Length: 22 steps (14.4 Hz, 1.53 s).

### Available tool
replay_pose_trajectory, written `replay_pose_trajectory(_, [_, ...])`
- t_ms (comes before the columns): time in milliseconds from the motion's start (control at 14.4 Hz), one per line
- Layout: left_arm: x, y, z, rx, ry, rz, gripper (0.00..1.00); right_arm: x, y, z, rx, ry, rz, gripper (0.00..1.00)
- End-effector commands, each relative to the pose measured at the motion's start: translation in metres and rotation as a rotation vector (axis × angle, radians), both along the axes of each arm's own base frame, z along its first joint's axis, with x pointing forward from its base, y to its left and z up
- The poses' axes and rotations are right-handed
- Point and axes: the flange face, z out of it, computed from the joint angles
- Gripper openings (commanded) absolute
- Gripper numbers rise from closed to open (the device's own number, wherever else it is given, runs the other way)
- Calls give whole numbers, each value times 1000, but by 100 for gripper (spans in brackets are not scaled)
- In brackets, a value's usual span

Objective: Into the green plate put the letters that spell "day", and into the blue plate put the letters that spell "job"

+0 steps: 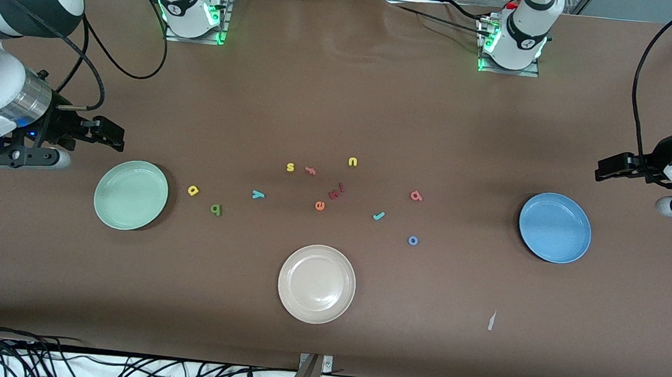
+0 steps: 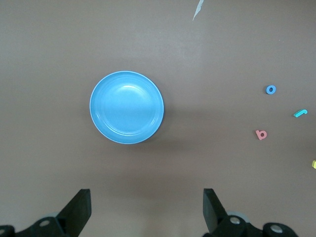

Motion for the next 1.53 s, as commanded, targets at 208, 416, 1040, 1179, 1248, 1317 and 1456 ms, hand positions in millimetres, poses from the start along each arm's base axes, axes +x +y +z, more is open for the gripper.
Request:
replay_pose_trajectory(208, [-2,-3,9,-14,-11,7,100,-2,0,5,-13,0,0,100])
replay_pose_trajectory(416, [-3,-5,10,-16,-14,4,100,-1,-1,4,-12,2,-1,100])
replay_pose_trajectory(1040, [0,-9,25,-16,-48,-8,100,-1,-1,4,-9,2,12,100])
replay_pose_trajectory(1179, [2,-5,28,-16,-56,-7,100,-1,-1,4,-9,2,11,100])
replay_pose_trajectory(1248, [1,-2,29,-17,-59,-1,100,-1,-1,4,-9,2,11,100])
replay_pose_trajectory(1317, [1,1,29,-15,-59,4,100,-1,-1,4,-9,2,11,100])
replay_pose_trajectory(1456, [2,-1,28,-14,-57,1,100,-1,0,4,-8,2,12,100])
